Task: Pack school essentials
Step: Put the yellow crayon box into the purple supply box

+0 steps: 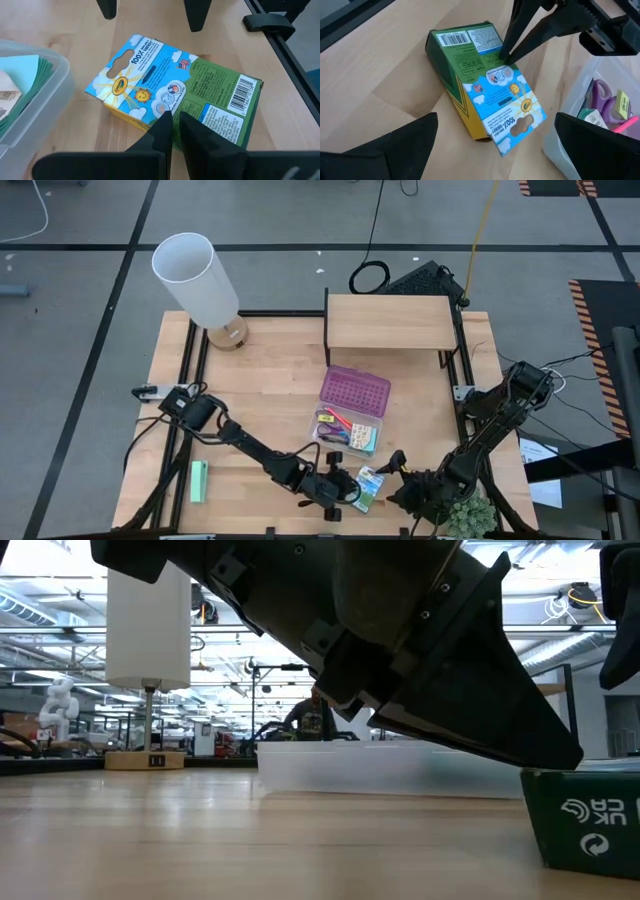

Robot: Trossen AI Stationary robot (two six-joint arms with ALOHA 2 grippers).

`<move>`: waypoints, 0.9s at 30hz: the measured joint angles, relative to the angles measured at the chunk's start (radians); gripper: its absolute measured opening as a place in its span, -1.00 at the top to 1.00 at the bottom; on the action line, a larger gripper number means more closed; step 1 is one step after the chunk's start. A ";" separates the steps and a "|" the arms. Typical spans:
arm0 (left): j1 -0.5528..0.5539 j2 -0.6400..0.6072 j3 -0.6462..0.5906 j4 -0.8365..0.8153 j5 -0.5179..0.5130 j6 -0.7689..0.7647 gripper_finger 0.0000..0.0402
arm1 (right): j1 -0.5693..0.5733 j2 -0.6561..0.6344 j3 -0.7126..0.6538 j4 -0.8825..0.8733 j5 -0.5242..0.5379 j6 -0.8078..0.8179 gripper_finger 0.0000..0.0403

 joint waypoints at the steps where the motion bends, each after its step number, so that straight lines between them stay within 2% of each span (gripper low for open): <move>1: -0.001 0.000 0.000 0.000 0.000 0.000 0.83 | 0.000 0.000 0.000 0.002 -0.001 0.000 -0.98; 10: -0.016 -0.004 -0.001 -0.022 -0.042 -0.001 0.83 | -0.003 0.005 0.000 0.017 0.003 -0.059 -0.98; 19: -0.019 -0.006 -0.023 -0.022 -0.053 -0.030 0.83 | -0.036 0.113 0.002 0.107 -0.001 -0.189 -0.98; 27: -0.020 -0.006 -0.029 -0.019 -0.057 -0.046 0.83 | -0.051 0.127 0.004 0.127 0.002 -0.255 -0.88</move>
